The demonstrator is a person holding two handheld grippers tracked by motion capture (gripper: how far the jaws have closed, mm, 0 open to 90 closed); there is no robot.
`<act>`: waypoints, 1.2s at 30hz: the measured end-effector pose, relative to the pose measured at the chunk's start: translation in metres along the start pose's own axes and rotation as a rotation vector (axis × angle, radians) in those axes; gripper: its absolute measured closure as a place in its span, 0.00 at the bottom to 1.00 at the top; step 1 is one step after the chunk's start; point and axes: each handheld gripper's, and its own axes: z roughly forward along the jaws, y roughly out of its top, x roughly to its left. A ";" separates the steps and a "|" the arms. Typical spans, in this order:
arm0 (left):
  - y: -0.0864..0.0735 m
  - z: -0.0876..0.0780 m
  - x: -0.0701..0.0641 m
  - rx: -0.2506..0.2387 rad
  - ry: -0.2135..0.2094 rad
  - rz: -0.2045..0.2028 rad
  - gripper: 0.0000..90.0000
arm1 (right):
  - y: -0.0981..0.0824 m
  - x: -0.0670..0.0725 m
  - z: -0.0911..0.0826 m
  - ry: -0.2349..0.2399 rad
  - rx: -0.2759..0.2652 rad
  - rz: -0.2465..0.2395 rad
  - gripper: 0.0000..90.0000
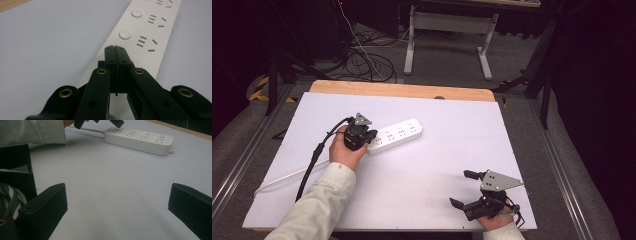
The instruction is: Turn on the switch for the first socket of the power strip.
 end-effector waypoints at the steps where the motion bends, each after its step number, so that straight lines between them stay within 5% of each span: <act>1: 0.000 0.001 0.000 0.000 0.008 -0.003 1.00 | 0.000 0.000 0.000 0.000 0.000 0.000 0.03; 17: -0.001 0.009 -0.002 -0.036 0.028 0.001 1.00 | 0.000 0.000 0.000 0.000 0.003 -0.004 0.03; 36: -0.001 0.010 -0.007 -0.025 0.072 0.030 1.00 | -0.001 0.000 0.000 0.002 0.003 0.002 0.03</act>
